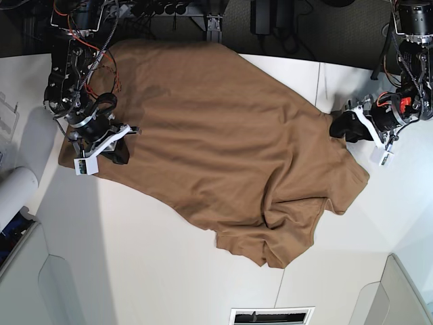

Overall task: Layout the t-shirt on the table in an organized manner, then fold the t-shirt properly
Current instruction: 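Pull the shirt body with the left gripper toward the shirt's outer edge, then grasp the shirt hem area with the left gripper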

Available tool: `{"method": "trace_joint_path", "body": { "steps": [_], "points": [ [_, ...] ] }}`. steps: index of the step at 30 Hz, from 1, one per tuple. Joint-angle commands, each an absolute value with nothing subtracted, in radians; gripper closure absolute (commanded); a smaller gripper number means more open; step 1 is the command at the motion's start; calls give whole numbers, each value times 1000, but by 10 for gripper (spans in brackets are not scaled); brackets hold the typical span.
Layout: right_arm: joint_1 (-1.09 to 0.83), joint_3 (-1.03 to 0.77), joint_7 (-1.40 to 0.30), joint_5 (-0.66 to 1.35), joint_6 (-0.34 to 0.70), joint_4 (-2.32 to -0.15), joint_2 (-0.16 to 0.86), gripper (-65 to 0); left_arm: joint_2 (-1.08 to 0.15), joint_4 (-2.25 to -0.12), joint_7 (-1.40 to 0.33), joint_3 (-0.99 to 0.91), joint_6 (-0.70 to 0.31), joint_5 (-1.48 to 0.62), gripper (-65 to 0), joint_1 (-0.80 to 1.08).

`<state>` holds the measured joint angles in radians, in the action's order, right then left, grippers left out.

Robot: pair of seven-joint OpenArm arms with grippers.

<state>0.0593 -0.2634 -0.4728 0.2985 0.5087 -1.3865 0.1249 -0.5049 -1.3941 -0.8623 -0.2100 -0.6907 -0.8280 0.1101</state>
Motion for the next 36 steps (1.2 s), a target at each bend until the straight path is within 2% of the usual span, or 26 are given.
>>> {"method": "trace_joint_path", "body": {
  "steps": [1,3,4,16,27,28,30,32,36],
  "points": [
    [74,-266,-453,314,513,-1400,133,0,-521,-1406,-862,-201,-698,-820,-190,102],
    [74,-266,-453,314,513,-1400,133,0,-521,-1406,-860,-195,-698,-814,-27,102],
    [74,-266,-453,314,513,-1400,133,0,-522,-1406,-860,-198,-698,-818,0,102],
    [65,-266,-498,261,512,-1400,136,0,-521,-1406,-947,-472,-698,-1013,0,110],
    [57,-266,-496,273,512,-1400,135,0,-520,-1406,-925,-644,-698,-1215,0,294],
    [57,-266,-496,273,512,-1400,135,0,-517,-1406,-925,-644,-698,-1245,-35,310],
    [57,-266,-497,273,512,-1400,135,0,-506,-1406,-925,-644,-698,-1277,-161,326],
    [58,-266,-496,273,512,-1400,135,0,-498,-1406,-925,-644,-698,-1275,-250,327],
    [57,-266,-497,305,512,-1400,135,0,-496,-1407,-924,-653,-698,-1275,-262,308]
  ]
}}
